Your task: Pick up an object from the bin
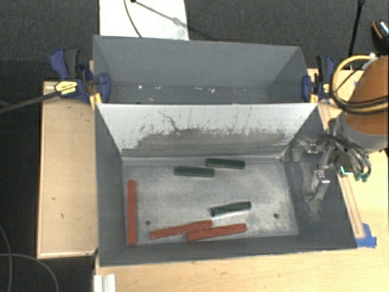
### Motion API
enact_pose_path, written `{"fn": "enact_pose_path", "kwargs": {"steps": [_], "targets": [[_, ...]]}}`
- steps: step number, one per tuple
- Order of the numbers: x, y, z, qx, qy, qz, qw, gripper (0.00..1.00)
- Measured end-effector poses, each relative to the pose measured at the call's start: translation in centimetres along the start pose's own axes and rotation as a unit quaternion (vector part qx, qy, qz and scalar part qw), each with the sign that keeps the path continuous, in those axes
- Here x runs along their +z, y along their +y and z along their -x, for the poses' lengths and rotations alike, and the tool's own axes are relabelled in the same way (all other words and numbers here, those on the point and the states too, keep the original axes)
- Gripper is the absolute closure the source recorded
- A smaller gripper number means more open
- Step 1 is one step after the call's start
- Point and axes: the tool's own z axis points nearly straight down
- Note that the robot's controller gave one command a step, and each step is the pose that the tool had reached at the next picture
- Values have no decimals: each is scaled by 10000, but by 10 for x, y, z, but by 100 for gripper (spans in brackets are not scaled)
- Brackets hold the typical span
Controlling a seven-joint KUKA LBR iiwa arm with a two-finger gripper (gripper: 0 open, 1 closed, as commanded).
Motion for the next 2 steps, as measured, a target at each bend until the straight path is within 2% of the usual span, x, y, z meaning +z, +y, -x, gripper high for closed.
{"fn": "enact_pose_path", "kwargs": {"steps": [1,2], "targets": [[134,10,-28,-225,14,6,9997,0],[148,154,-10,-1022,-38,18,9948,0]]}}
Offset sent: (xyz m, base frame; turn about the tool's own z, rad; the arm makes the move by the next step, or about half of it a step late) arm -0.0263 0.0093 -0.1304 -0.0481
